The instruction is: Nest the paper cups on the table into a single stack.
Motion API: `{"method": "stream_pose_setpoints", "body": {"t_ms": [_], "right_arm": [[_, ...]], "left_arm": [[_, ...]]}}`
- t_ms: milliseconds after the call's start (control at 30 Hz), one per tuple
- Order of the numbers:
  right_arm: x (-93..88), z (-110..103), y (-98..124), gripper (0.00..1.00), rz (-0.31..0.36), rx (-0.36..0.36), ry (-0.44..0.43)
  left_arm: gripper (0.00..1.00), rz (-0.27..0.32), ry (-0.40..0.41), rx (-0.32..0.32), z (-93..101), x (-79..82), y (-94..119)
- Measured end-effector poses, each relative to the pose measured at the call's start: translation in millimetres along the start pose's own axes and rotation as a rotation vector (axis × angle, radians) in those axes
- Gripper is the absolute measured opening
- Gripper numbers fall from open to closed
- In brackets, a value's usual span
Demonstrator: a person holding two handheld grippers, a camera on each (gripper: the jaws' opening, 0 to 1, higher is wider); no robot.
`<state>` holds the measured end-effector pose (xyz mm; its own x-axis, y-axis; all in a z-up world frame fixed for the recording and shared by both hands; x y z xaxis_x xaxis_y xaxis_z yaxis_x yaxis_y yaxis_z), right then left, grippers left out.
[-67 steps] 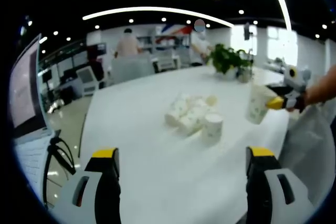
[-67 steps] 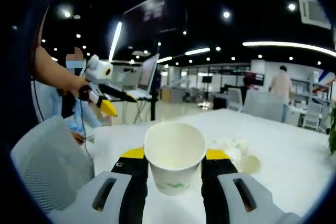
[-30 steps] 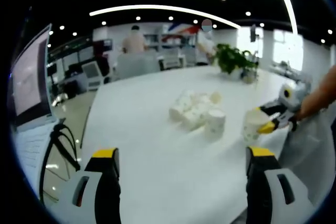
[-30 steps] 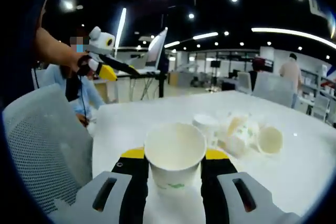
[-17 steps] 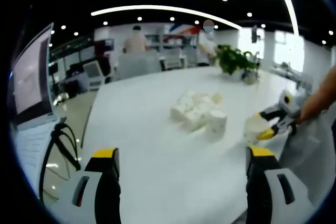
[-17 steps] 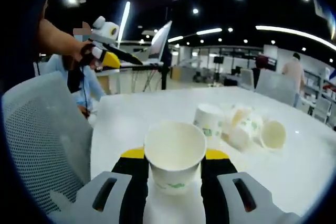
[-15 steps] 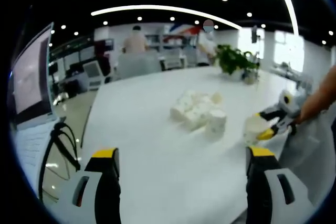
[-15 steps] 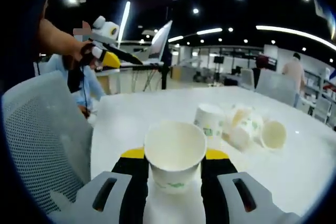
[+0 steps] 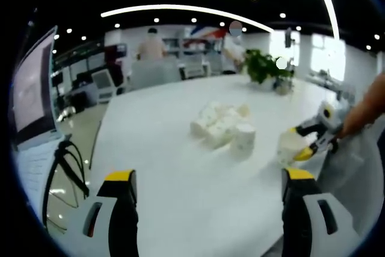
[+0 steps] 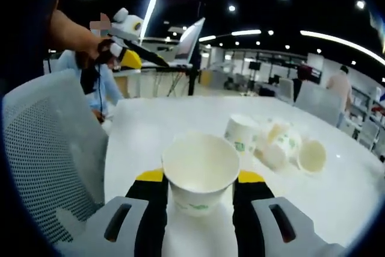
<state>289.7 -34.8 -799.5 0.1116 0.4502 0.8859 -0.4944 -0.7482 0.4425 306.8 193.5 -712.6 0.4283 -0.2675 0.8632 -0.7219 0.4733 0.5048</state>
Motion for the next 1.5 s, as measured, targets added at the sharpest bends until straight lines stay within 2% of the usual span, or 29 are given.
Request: {"method": "stream_pose_setpoints", "body": {"t_ms": [467,1000,1500], "right_arm": [[-10.0,0,4,0.39,-0.046,0.0,0.002],[1.0,4,5,0.38,-0.015,-0.012,-0.009],[-9.3,7,10,0.37,-0.049,-0.005,-0.039]], "left_arm": [[0.99,0.009,-0.001,-0.013,5.0,3.6,-2],[0.99,0.013,-0.006,-0.014,5.3,6.4,0],[0.99,0.011,-0.004,-0.023,8.3,5.2,-4]]}}
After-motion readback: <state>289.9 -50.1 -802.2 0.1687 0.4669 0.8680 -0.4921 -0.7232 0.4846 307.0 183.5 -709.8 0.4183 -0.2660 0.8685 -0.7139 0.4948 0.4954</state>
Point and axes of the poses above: the point that each gripper's makers call its tool centre point, and the gripper's own axes: y roughly backward along the fingers, z roughly to its right, x roughly out of its top, the point moved 1 cm from there along y, roughly backward along the fingers, and after that the axes turned 5 degrees about -z, right-handed, at the moved point
